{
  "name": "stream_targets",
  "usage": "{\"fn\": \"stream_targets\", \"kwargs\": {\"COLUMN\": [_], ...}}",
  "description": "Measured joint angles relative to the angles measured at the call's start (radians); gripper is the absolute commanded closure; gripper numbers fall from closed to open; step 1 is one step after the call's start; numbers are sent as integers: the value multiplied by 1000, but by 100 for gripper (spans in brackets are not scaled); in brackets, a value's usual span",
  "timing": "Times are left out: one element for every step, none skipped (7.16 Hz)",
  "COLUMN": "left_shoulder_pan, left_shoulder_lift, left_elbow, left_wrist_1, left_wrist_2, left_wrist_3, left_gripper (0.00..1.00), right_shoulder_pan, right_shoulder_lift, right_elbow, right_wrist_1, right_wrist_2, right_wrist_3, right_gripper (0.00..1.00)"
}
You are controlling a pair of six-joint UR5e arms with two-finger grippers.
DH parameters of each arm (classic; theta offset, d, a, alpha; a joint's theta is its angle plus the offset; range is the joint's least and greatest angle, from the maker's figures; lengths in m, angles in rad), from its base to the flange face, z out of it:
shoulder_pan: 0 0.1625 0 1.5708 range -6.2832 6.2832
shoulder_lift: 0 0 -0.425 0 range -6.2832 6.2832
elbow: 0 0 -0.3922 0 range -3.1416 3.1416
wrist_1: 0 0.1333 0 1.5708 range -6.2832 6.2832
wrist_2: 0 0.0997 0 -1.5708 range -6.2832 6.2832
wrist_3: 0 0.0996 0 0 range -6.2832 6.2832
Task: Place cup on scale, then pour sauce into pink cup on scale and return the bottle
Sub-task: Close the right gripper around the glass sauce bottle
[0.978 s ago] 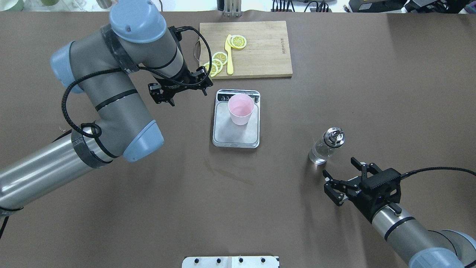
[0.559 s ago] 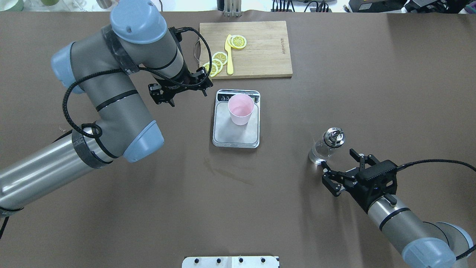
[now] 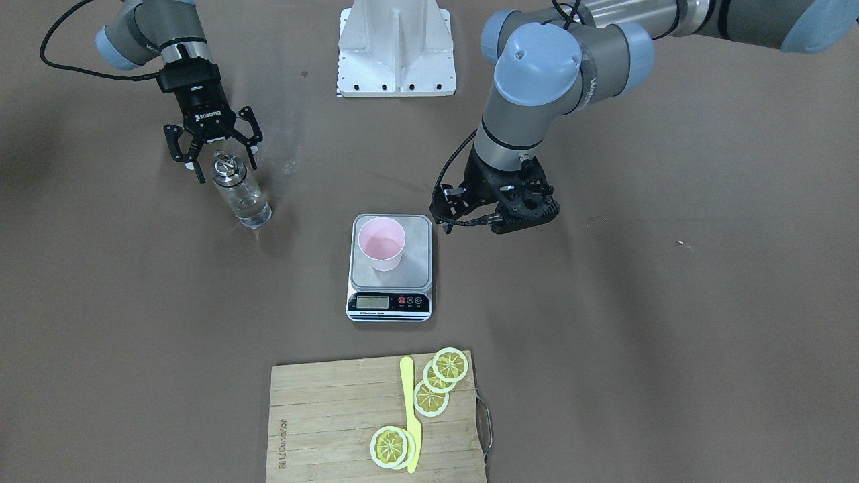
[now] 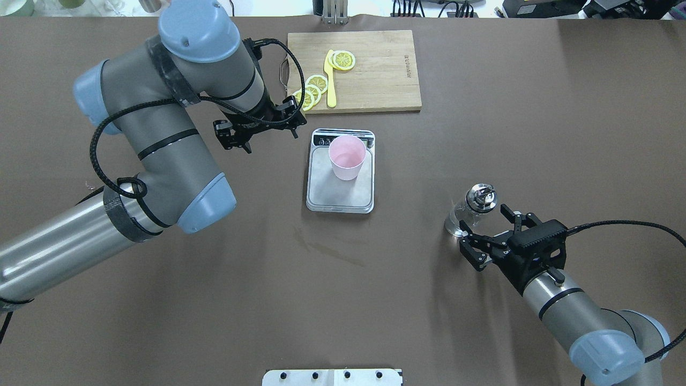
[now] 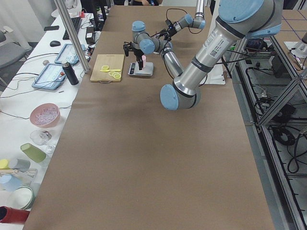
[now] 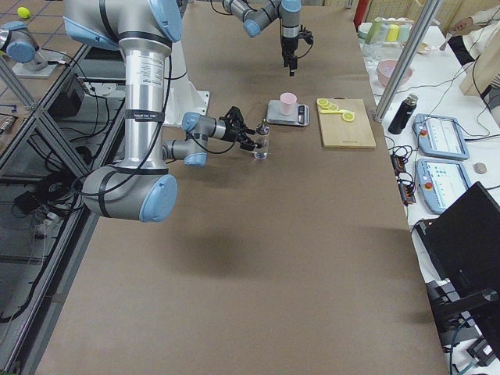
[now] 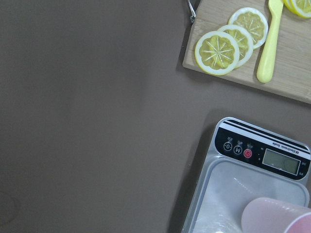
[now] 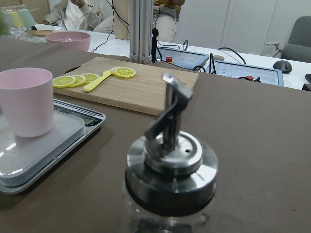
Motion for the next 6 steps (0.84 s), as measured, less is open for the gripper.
{"fn": "stream_targets", "kwargs": {"left_shoulder_pan": [-1,-1,-1,-6,-19,-32], "left_shoulder_lift": [0,3,6,9,10,11], "left_elbow": [0,0,0,-1,-4,-6], "left_wrist_1": [0,0,0,1,1,1], "left_wrist_2": [0,0,1,1,-2,-4], "left_wrist_3": [0,1,10,27,37,42], "left_gripper": [1,1,1,1,1,1], "right_shoulder_pan": [3,11,22,32,40,52], "right_shoulder_lift": [9,15,21,34,60,80], "right_elbow": [-10,-17,-23,-37,-74,-127], "right_wrist_1": [0,0,0,1,26,89], "right_wrist_2": [2,9,22,31,36,52], "right_wrist_3": [0,0,-1,-1,-1,-6], "right_gripper": [7,7,7,7,9,9]}}
